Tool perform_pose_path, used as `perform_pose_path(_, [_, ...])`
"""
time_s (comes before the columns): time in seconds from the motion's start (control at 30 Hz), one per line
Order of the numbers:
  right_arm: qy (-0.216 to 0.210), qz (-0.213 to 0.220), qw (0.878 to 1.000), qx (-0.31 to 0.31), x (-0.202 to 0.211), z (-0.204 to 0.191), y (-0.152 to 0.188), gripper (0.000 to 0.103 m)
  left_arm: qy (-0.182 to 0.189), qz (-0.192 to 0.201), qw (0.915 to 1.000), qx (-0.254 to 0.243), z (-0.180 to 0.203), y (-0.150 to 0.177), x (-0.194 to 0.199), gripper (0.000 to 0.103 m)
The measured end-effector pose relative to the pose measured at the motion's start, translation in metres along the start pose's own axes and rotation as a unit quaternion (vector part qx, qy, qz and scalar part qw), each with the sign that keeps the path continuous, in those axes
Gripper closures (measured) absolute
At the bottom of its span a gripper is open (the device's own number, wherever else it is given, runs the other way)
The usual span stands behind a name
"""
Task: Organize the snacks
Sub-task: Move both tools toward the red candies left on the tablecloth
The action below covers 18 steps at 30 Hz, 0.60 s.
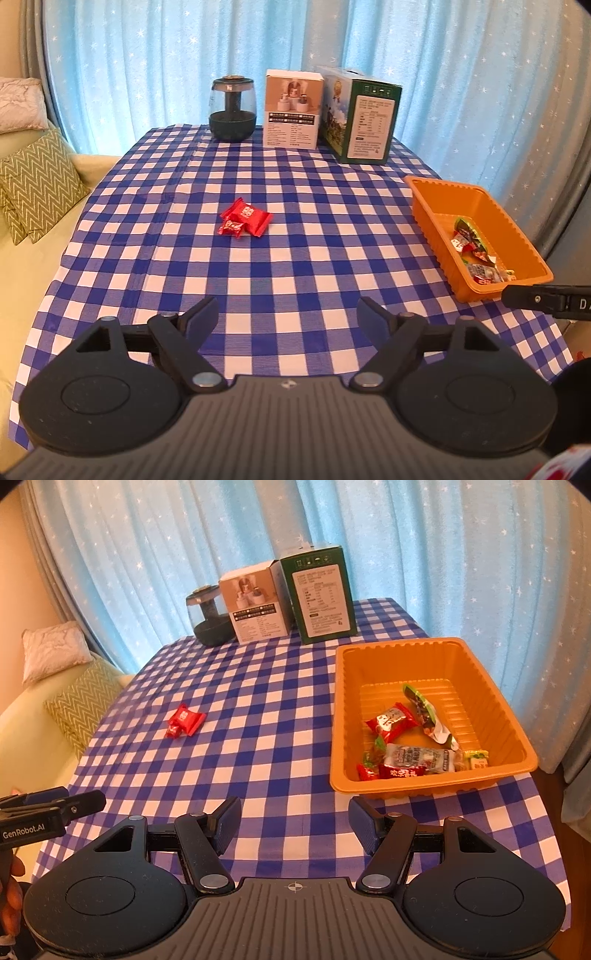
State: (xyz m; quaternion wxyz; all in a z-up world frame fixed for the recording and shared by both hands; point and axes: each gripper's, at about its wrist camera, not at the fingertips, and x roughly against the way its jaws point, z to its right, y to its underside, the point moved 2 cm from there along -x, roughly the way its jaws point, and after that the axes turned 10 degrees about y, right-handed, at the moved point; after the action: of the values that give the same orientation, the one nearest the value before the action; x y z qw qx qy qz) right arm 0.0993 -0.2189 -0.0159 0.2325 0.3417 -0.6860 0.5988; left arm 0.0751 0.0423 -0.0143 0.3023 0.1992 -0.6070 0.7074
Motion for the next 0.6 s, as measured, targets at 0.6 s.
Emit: perform_pose_path(0.6, [-0.023,-0.004,0.997,0.074,-0.046,-0.055,-0.022,0.039,-0.032,-0.005,0.999,0.03,-0.051,-0.017,-0.023,0.021])
